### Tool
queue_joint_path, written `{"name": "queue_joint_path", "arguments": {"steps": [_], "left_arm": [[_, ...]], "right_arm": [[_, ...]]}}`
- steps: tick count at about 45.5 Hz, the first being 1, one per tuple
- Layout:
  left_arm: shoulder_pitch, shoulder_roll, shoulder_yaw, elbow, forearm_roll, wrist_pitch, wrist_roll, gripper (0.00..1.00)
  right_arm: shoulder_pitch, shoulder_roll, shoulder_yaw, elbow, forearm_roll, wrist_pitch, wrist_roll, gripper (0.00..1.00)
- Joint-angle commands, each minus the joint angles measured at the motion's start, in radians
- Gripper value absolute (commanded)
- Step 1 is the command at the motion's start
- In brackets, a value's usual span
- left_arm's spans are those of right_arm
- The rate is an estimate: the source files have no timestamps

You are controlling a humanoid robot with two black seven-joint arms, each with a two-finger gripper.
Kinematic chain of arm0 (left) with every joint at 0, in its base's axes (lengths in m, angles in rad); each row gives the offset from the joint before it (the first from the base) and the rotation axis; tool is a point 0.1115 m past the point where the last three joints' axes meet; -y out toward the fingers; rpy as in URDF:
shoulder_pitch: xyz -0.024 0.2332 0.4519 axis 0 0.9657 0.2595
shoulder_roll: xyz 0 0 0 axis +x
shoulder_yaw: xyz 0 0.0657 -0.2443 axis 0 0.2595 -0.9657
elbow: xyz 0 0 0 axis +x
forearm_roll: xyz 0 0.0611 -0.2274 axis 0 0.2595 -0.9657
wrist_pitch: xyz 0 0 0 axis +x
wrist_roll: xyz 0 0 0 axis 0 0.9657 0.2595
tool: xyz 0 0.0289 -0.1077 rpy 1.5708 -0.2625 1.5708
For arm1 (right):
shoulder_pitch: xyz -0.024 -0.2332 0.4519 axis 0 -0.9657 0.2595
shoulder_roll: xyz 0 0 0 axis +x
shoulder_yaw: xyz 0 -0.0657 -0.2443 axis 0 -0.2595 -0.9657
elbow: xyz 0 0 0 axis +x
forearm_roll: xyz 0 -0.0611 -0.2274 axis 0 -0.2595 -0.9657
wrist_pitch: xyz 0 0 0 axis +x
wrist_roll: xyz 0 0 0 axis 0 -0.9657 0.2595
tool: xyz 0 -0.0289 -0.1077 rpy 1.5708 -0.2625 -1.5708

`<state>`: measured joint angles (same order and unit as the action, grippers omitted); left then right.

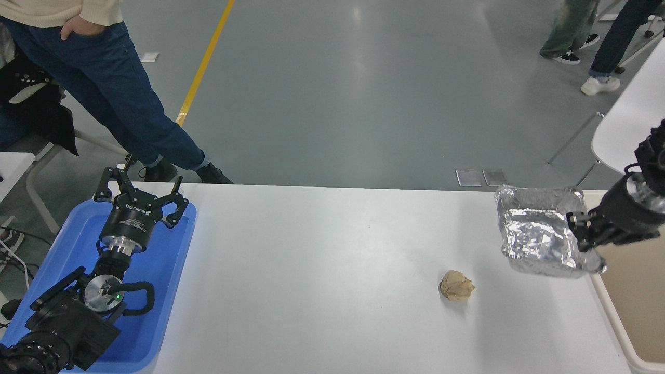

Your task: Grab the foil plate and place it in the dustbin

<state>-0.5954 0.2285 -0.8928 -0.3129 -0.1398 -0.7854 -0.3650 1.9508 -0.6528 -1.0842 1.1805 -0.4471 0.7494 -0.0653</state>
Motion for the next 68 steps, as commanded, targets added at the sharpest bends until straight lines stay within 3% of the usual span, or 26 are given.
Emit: {"name": "queue_joint_path", "arguments": {"steps": [1, 29, 49, 63, 68], "left_arm": [[0.0, 0.0, 0.0, 0.0, 0.0, 0.0, 0.001, 1.0], [-0.001, 0.0, 0.0, -0.002, 0.002, 0.0, 0.001, 1.0], [-0.001, 0.0, 0.0, 0.0, 0.002, 0.0, 0.001, 1.0], [-0.001, 0.0, 0.0, 0.0, 0.002, 0.0, 0.001, 1.0], [0.0, 0.0, 0.0, 0.0, 0.002, 0.0, 0.0, 1.0]], "right_arm": [[0.221, -0.018, -0.019, 0.031, 0.022, 0.036, 0.001, 0.0], [0.343, -0.028, -0.194, 0.057, 0.042, 0.036, 0.001, 0.0], [0.304, -0.266, -0.422, -0.039, 0.027, 0.036, -0.001, 0.0], [0.056, -0.376, -0.389, -0.113, 0.03, 0.036, -0.001, 0.0], [-0.05, -0.38, -0.332, -0.116, 0.041, -0.079, -0.001, 0.0]]}}
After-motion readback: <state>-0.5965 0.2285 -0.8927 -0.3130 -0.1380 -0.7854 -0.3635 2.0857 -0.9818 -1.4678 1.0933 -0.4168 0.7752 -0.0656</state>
